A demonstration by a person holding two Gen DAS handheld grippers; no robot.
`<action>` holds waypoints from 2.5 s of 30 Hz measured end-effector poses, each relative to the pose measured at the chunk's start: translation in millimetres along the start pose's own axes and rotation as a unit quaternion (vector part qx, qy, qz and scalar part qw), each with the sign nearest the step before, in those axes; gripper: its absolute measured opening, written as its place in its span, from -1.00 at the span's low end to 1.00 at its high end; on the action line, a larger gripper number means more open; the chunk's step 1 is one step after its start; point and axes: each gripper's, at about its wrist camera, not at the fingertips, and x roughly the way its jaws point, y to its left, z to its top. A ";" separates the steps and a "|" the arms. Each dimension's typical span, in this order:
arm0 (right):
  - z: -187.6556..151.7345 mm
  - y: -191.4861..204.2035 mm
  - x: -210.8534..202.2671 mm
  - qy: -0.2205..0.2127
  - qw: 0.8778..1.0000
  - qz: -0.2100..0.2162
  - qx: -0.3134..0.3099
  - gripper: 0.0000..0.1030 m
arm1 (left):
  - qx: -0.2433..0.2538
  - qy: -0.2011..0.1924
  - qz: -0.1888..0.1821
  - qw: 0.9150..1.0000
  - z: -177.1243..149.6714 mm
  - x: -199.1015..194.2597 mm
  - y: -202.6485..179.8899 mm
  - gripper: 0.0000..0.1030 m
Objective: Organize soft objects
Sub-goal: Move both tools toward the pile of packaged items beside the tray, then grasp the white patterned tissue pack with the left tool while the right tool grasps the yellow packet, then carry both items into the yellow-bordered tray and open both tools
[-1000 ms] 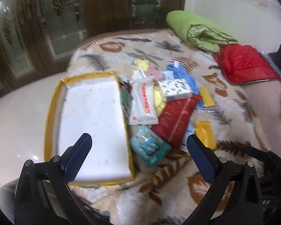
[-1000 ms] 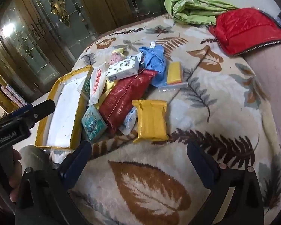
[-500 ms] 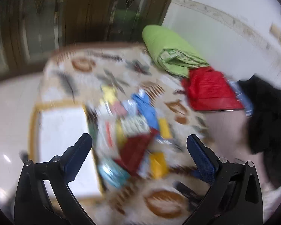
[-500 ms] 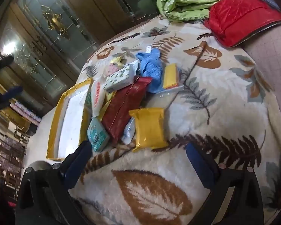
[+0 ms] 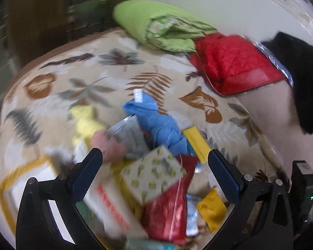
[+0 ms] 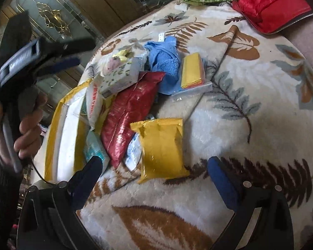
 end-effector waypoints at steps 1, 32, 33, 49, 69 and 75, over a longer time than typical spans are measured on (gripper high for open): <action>3.3 -1.5 4.5 0.005 1.000 -0.002 0.003 0.96 | 0.009 0.008 0.009 1.000 3.7 9.8 0.3 0.99; 3.5 -8.2 27.7 0.028 0.999 -0.017 0.013 0.52 | 0.028 0.049 -0.045 0.997 -38.9 10.2 -19.0 0.84; 3.4 -7.5 27.4 0.026 0.999 -0.022 0.012 0.51 | 0.029 0.052 -0.021 0.998 -36.8 15.9 -20.4 0.84; 0.3 -3.1 29.0 0.031 0.999 -0.027 0.016 -0.15 | -0.069 0.058 0.005 0.996 -75.4 19.0 -14.4 0.08; -26.0 94.5 -17.5 0.008 0.996 0.066 -0.063 -0.15 | -0.271 -0.068 0.055 0.958 -182.1 -165.2 54.0 -0.03; -22.8 149.1 17.2 0.033 0.991 0.068 -0.113 -0.15 | -0.308 -0.053 0.098 0.945 -212.7 -169.8 80.5 -0.03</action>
